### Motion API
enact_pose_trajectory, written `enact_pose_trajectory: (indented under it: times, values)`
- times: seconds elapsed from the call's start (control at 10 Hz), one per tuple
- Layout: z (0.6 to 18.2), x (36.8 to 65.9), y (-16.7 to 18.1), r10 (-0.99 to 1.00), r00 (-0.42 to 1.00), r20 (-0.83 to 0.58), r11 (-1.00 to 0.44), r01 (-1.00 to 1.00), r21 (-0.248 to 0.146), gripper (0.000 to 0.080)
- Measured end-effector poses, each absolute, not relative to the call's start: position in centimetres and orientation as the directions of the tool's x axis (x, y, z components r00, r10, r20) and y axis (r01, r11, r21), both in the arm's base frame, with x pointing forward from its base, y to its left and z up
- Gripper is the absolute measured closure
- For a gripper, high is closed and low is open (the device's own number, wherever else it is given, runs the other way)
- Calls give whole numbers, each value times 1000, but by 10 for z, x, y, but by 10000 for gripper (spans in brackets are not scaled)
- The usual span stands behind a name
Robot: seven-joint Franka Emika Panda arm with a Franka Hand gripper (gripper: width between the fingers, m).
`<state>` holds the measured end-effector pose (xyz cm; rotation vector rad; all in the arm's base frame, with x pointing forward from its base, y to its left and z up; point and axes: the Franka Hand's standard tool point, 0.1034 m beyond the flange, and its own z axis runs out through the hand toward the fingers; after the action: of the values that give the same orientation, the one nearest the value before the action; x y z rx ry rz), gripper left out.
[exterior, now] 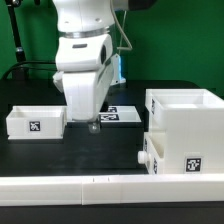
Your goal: Assemble drawer
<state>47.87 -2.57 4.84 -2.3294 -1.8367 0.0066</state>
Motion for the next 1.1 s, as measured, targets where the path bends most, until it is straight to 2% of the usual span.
enact_pose_trajectory:
  times: [0.6,0.7,0.8,1.0,1.1]
  values:
    - [47,478,-28,957,273,102,-258,956,-143,150]
    - [50,468,-42,934,342,99,-330,936,-123,150]
    - [54,454,-55,876,475,88,-466,878,-109,150]
    - [58,434,-67,783,619,61,-612,784,-106,150]
    - [68,432,-78,717,695,56,-690,718,-92,150]
